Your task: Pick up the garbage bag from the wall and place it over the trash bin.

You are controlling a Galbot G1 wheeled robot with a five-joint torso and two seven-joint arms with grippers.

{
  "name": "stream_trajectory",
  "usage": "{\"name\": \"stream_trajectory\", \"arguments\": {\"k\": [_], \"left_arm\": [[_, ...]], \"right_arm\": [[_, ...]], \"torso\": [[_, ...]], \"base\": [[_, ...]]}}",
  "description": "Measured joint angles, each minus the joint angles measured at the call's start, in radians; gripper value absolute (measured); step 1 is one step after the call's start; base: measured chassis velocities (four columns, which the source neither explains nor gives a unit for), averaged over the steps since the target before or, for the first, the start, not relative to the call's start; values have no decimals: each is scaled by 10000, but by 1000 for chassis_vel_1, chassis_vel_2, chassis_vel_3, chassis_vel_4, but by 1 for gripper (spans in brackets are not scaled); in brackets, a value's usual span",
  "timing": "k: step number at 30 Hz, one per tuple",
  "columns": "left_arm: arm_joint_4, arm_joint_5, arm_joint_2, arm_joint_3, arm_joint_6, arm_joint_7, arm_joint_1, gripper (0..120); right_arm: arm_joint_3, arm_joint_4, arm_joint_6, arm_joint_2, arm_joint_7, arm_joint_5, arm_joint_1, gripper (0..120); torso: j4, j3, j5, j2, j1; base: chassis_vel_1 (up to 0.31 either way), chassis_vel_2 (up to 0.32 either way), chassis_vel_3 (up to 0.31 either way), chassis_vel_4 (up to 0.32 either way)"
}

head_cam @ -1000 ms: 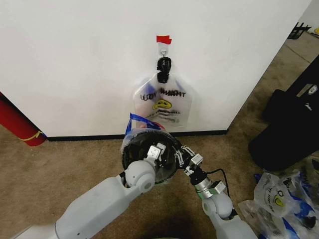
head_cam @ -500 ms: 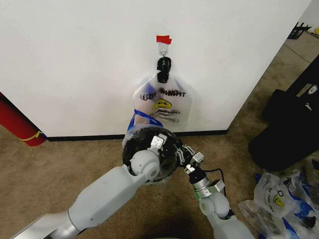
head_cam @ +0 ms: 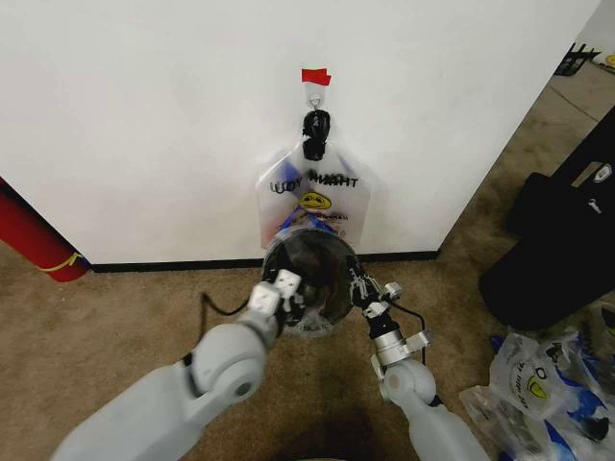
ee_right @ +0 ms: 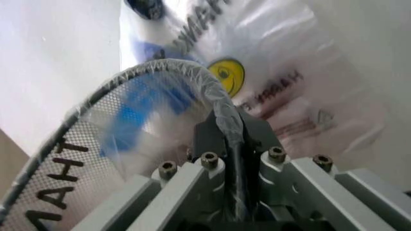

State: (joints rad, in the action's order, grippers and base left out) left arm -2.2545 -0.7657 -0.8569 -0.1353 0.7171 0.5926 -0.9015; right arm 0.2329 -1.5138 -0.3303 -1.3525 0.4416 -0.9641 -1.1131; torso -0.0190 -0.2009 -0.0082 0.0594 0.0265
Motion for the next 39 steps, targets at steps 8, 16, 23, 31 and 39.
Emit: {"name": "stream_trajectory", "arguments": {"k": [8, 16, 23, 31, 39], "left_arm": [[-1307, -417, 593, 1449, -508, -471, -1078, 1], [-1996, -1303, 811, 2405, -1136, -1555, -1051, 33], [-873, -869, 940, 2503, -1899, -2829, -732, 58], [336, -1175, 671, 2193, -1880, -2910, -162, 88], [1279, -1445, 502, 1994, -1834, -2703, 483, 100]], "right_arm": [[-22, 305, 76, -77, 484, -79, -51, 0], [360, 672, -302, 121, 1741, 627, -165, 0], [882, 666, -541, 542, 3067, 850, -405, 0], [1038, 333, -608, 829, 3753, 1030, -431, 0], [1030, 386, -713, 870, 4251, 1509, -359, 0]], "torso": [[-2, 0, 1, 0, 0], [-2, 0, 4, 0, 0], [-3, -1, 1, -1, 0], [0, -1, 2, -1, 0], [-1, -2, 5, -3, 1]], "base": [[0, 0, 0, 0], [0, 0, 0, 0], [0, 0, 0, 0], [0, 0, 0, 0], [0, 0, 0, 0]]}}
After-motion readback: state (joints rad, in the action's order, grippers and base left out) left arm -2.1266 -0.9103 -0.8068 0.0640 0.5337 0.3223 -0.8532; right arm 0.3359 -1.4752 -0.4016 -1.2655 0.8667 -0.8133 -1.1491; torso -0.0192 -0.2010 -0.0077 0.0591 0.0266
